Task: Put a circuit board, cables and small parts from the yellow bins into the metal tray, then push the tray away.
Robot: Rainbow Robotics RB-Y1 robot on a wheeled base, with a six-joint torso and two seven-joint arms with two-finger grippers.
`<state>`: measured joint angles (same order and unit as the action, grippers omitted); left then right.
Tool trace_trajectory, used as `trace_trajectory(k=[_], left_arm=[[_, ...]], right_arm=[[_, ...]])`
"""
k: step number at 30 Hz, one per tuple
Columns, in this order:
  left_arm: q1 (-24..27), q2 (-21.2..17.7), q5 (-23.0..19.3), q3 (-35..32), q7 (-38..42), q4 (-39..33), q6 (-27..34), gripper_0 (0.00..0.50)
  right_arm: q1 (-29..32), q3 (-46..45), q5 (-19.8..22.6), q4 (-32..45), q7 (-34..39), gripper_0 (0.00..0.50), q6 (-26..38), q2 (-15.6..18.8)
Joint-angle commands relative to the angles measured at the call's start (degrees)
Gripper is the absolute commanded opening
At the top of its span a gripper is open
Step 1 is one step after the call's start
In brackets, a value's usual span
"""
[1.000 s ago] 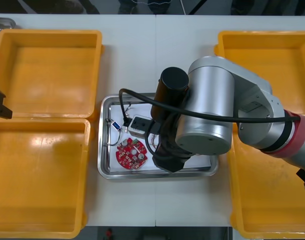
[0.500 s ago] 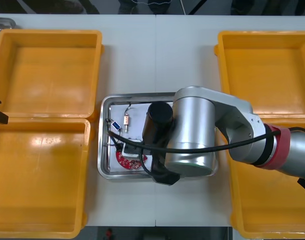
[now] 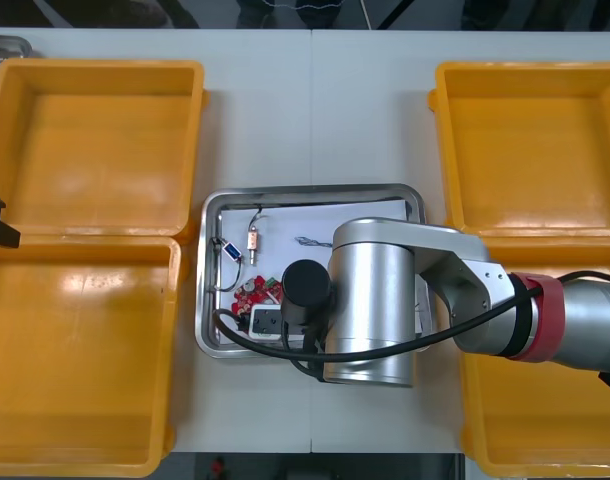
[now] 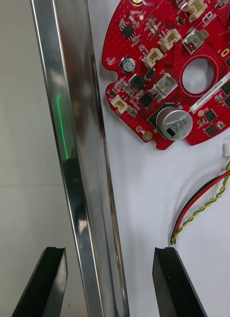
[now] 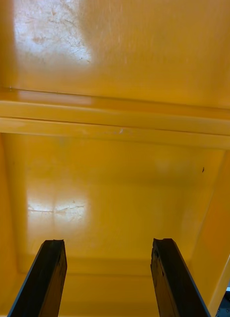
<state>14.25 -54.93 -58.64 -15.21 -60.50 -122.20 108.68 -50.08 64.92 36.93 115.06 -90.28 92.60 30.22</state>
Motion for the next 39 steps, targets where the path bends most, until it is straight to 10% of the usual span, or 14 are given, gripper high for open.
trace_trajectory(k=[1, 22, 24, 26, 39], left_arm=[[-1.2, -2.6, -0.9, -1.8, -5.5, -1.7, -0.6, 0.500], [-1.2, -2.6, -1.1, -1.8, -5.7, -1.6, -0.6, 0.500], [-1.2, -2.6, -1.1, -1.8, -5.7, -1.6, -0.6, 0.500], [-1.2, -2.6, -1.1, -1.8, -5.7, -1.6, -0.6, 0.500], [-1.2, -2.6, -1.1, -1.8, -5.7, -1.6, -0.6, 0.500]], right_arm=[[1.1, 1.7, -2.6, 0.7, -0.6, 0.500, -1.1, -1.9], [1.8, 5.1, -5.8, -0.6, -0.3, 0.500, -1.9, -2.4], [1.8, 5.3, -5.9, -0.6, -0.3, 0.173, -1.9, -2.4], [1.8, 5.3, -5.9, -0.6, -0.2, 0.058, -1.9, -2.4], [1.8, 5.7, -7.0, -0.6, -0.1, 0.000, -1.9, -2.6]])
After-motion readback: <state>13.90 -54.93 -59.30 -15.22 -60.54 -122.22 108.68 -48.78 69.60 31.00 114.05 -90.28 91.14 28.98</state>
